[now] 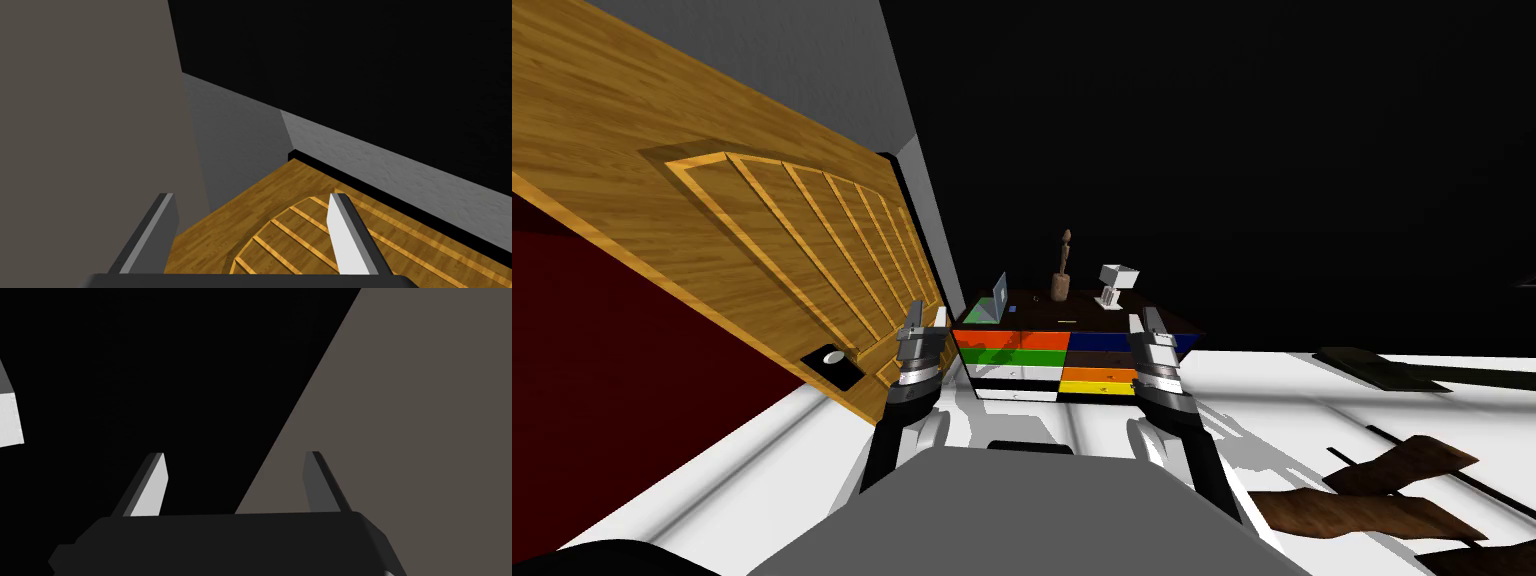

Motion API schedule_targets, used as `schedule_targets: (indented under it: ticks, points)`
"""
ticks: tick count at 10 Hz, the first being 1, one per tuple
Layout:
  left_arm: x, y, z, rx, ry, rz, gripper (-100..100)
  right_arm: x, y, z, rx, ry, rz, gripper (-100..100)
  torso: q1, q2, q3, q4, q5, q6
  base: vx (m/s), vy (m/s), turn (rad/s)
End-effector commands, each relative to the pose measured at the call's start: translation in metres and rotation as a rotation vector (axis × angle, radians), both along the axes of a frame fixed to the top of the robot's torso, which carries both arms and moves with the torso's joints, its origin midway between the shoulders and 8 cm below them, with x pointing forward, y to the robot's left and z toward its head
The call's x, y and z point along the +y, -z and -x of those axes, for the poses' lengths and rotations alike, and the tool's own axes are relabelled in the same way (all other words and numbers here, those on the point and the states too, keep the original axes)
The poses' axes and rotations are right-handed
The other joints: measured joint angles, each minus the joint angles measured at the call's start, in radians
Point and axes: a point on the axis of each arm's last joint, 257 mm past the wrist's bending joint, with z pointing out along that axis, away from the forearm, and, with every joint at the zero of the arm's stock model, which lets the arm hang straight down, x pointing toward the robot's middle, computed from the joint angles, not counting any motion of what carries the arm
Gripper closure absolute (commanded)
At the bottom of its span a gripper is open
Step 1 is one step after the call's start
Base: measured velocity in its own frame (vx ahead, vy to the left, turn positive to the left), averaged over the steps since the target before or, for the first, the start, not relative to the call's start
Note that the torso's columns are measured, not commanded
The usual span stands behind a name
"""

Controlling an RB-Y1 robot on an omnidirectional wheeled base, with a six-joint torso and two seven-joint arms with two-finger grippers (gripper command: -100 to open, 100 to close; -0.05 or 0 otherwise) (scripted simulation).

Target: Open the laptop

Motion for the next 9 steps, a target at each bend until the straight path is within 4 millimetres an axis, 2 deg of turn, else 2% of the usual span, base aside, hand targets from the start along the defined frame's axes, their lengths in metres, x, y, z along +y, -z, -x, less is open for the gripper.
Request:
schedule_targets:
  ticks: [1,9]
  points:
    - [0.0,0.0,0.0,0.0,0.0,0.0,0,0.0,0.0,0.0,0.0,0.0,0.0,0,0.0,0.04,-0.082,0.041,0.0,0.0,0.0,0.0,0.0]
    - [0.0,-0.0001,0.0001,0.0,0.0,0.0,0,0.0,-0.0002,0.0001,0.0,0.0,0.0,0,0.0,0.618,-1.234,0.617,0.0,0.0,0.0,0.0,0.0]
